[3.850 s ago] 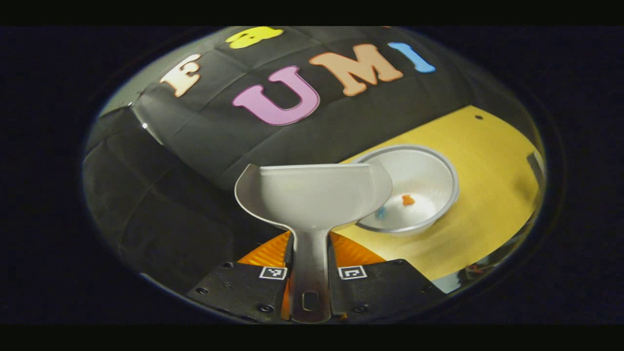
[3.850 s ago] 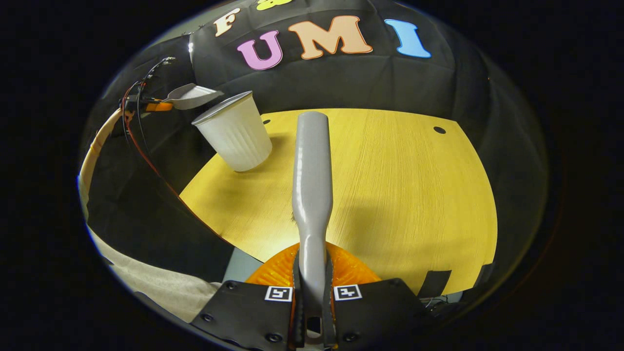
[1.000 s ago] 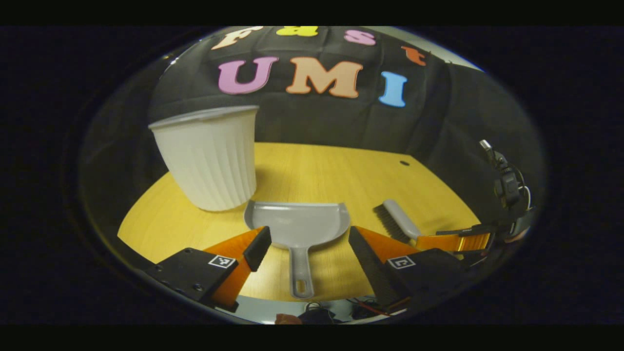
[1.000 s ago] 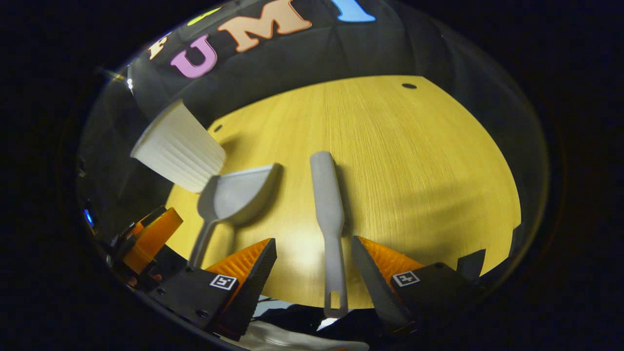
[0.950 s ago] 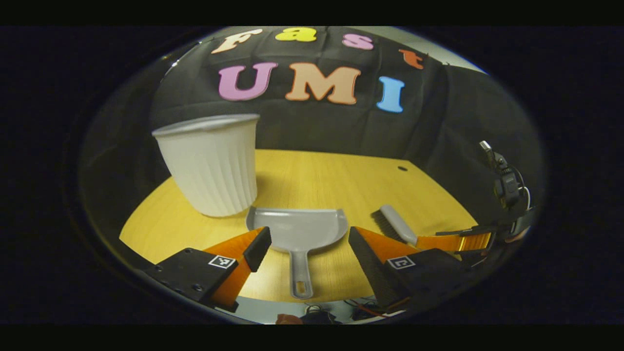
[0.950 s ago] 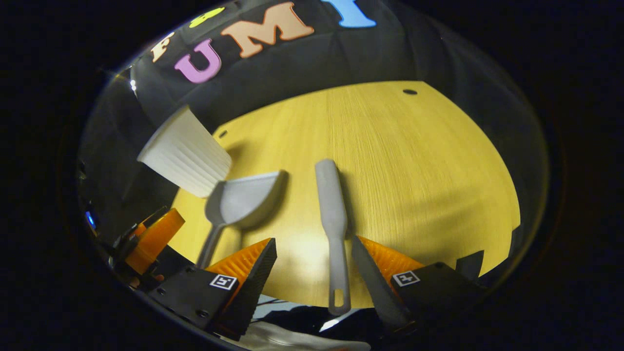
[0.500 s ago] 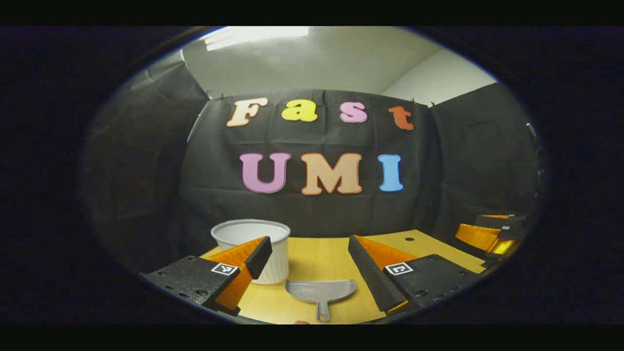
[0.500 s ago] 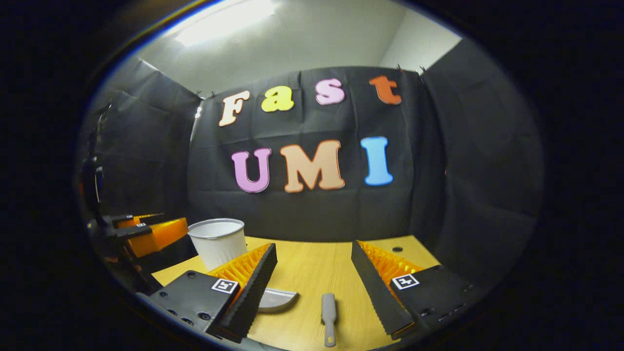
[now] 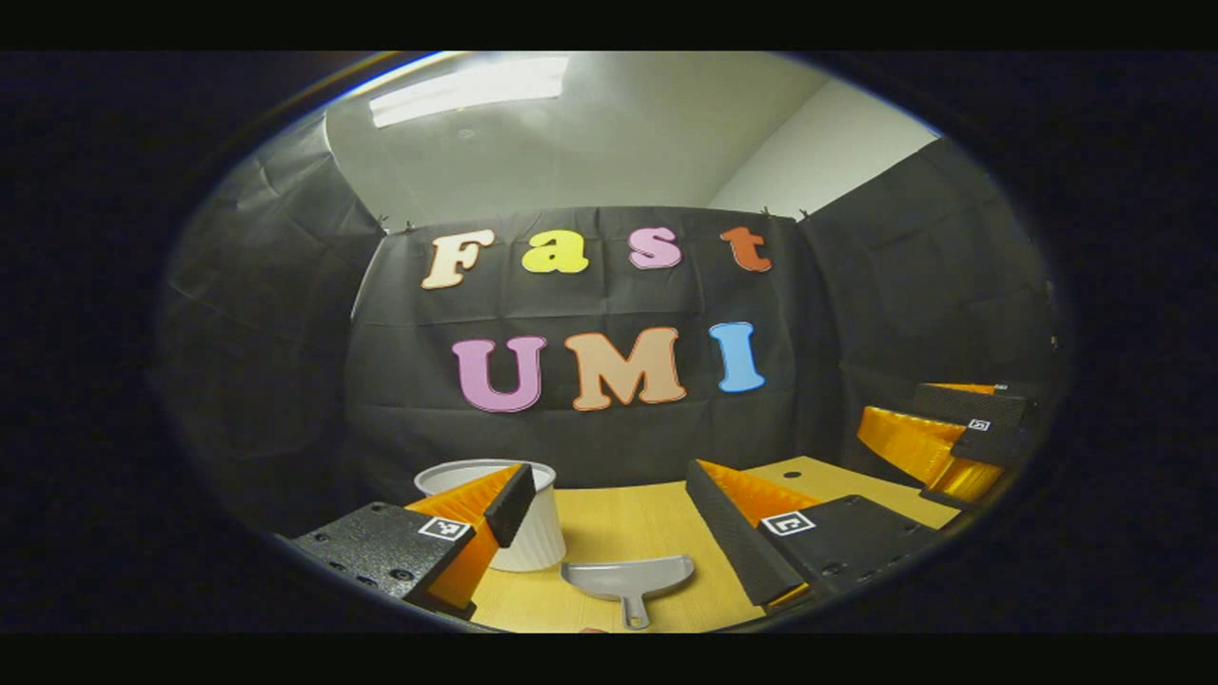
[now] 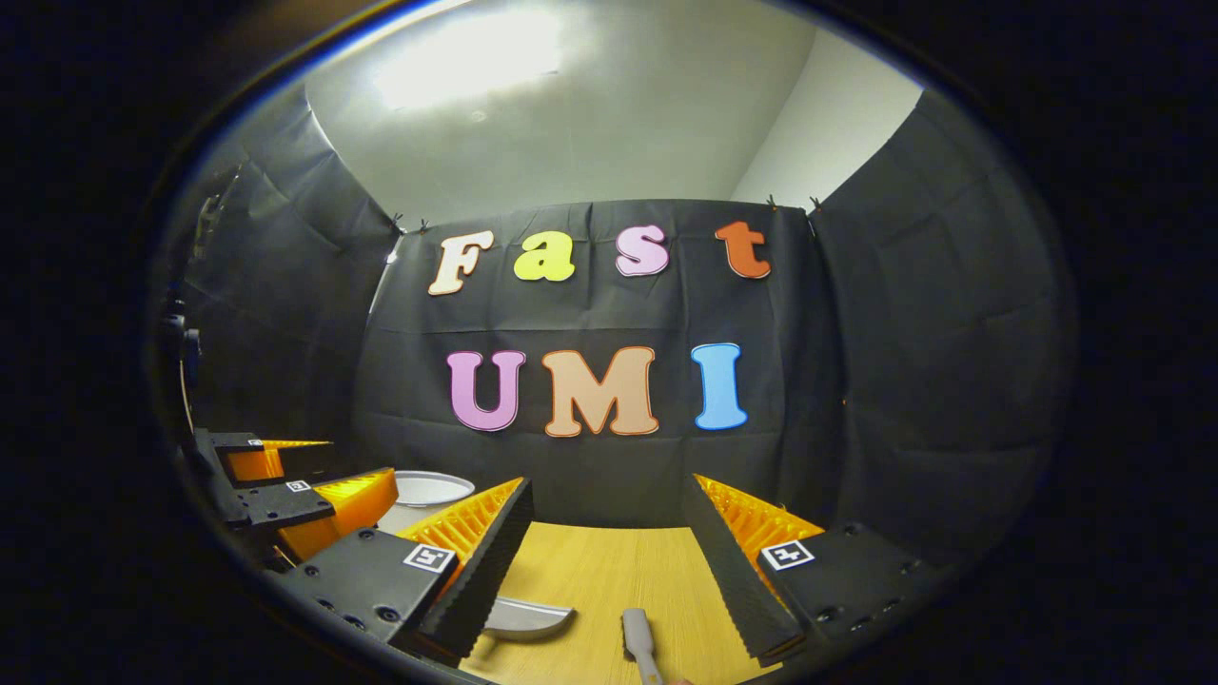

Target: Pick up the small broom and dustpan from the desktop, sweep the trash into the dustpan with the broom, and then empty the trash into the garbage bin.

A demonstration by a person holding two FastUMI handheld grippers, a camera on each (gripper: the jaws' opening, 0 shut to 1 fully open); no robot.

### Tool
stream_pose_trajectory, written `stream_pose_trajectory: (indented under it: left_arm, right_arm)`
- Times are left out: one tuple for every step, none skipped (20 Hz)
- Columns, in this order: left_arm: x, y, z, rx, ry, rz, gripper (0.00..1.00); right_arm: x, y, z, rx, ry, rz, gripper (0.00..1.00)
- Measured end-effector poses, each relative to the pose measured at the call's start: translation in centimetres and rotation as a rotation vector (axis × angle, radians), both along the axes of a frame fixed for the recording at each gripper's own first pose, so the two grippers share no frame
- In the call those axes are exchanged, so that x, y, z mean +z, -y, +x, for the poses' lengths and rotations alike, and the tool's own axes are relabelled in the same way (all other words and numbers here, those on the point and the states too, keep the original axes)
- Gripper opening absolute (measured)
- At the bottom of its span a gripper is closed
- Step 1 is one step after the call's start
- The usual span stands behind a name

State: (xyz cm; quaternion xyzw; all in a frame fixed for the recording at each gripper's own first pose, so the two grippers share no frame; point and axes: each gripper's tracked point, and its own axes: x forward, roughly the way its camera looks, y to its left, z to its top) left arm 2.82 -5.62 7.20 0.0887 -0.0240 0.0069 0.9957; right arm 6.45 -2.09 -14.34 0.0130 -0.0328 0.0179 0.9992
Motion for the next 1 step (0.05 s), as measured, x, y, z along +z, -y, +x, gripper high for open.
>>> stream_pose_trajectory:
  left_arm:
    - [0.41,-0.28,-0.03,0.004,0.008,0.012,0.95]
  right_arm:
    - [-0.29,0.18,0.06,-0.003,-0.009,0.021,1.0]
